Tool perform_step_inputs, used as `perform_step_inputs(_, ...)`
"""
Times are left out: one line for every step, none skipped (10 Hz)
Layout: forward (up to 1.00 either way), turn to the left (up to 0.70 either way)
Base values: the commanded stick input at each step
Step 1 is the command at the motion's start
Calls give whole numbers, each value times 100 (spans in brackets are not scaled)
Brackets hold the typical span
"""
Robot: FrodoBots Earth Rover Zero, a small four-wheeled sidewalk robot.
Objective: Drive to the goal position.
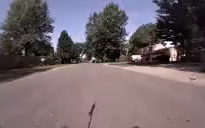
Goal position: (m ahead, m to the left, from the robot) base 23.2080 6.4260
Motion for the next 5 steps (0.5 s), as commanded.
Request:
perform_step_inputs(69, 3)
perform_step_inputs(69, 3)
perform_step_inputs(69, 3)
perform_step_inputs(69, 3)
perform_step_inputs(69, 3)
